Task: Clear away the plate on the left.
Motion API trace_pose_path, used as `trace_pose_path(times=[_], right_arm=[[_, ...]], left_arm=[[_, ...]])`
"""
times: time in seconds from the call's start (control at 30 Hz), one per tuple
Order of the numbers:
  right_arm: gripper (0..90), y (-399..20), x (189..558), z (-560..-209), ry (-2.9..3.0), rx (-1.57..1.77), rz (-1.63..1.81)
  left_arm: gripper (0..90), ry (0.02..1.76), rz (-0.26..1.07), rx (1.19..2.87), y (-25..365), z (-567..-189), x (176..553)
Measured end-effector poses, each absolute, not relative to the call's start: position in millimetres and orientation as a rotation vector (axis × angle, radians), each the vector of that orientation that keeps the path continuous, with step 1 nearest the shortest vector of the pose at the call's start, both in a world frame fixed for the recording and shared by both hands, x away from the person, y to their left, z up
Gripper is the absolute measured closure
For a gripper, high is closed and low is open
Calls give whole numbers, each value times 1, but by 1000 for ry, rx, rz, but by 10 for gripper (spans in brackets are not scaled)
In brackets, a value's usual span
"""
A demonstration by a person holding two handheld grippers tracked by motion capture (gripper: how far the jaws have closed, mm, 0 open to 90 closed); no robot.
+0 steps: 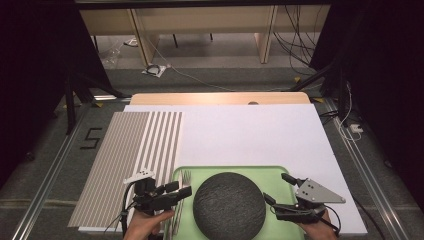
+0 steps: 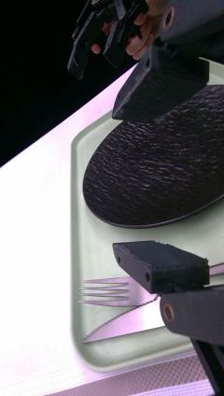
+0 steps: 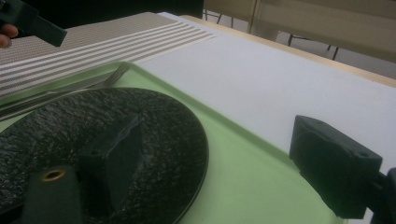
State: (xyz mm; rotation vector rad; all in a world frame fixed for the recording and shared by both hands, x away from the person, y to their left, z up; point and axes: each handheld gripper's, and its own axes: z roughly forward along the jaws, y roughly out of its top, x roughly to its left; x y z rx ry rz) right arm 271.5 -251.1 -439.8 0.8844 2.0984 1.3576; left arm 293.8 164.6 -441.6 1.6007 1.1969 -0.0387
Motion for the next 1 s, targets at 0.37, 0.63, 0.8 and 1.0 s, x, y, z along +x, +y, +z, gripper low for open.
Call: trace_pose_path(times=[0.37, 0.63, 0.8, 1.0], right_arm=[[185, -252, 272, -440, 2100, 881, 1357], [185, -252, 272, -440, 2097, 881, 1360], [185, -252, 271, -439, 2098, 883, 1357], [185, -251, 271, -439, 2095, 880, 1359]], left_arm=[[282, 1079, 47, 1632, 168, -435, 293], [266, 1009, 148, 1664, 170, -432, 292], [254, 973, 178, 1670, 172, -432, 291], [234, 934, 235, 1668, 177, -433, 290]])
